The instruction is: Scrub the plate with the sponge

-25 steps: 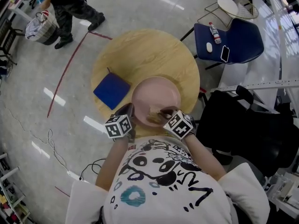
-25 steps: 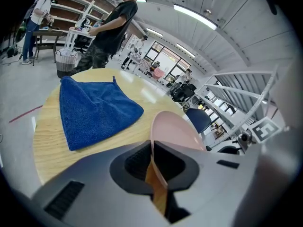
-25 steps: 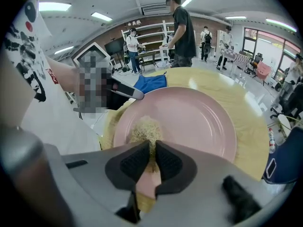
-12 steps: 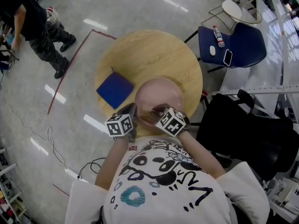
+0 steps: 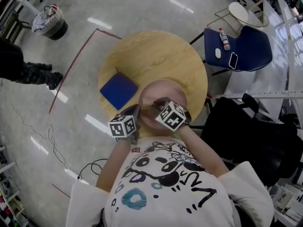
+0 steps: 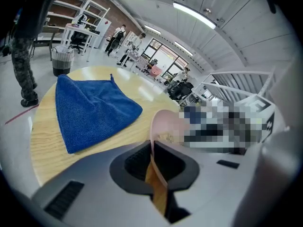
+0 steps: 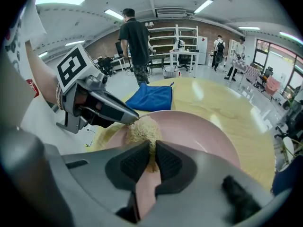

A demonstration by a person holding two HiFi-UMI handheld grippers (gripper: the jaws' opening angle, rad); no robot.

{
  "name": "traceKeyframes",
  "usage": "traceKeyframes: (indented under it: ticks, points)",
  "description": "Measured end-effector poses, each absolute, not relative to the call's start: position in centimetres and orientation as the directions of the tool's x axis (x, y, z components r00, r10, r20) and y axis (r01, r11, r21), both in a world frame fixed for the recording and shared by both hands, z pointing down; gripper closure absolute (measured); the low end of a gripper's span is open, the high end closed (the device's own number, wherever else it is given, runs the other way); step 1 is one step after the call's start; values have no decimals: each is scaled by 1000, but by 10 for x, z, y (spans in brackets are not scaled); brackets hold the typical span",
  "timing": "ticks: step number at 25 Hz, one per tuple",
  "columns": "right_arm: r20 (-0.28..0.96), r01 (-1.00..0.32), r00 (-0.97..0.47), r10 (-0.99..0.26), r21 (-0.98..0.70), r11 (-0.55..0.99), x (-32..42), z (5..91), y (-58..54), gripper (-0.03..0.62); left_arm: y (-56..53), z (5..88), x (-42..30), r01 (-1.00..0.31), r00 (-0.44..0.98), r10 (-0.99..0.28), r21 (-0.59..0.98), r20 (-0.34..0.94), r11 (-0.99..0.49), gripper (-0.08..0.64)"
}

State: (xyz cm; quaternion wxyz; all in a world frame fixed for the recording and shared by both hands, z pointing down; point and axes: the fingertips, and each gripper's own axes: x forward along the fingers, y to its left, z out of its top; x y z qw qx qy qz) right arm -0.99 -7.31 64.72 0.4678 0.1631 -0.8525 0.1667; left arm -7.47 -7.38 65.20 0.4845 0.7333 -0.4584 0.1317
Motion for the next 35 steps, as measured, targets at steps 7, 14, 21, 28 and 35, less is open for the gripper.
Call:
traceKeyframes:
  ticks: [7, 14, 21, 28, 35]
  points:
    - [855, -456, -484, -186, -66, 887, 3, 638, -93, 538, -72, 652, -74, -801, 539, -551, 589, 637, -104, 528]
    - [876, -426, -454, -166, -50, 903, 16, 651, -96, 538, -75, 653, -71, -799, 540, -562, 591, 626, -108, 528]
    - [868, -455, -458, -190, -46, 889, 14, 650, -100, 540, -70, 652, -74, -806, 535, -563, 581, 630, -116, 528]
    - [865, -495, -442, -236, -16, 869, 24, 647, -121, 540, -70, 651, -72, -807, 535, -561, 579, 632, -118, 528]
    - [869, -537, -411, -274, 11, 843, 46, 646, -137, 540, -69, 651, -73, -807, 527, -570, 582, 631, -102, 528]
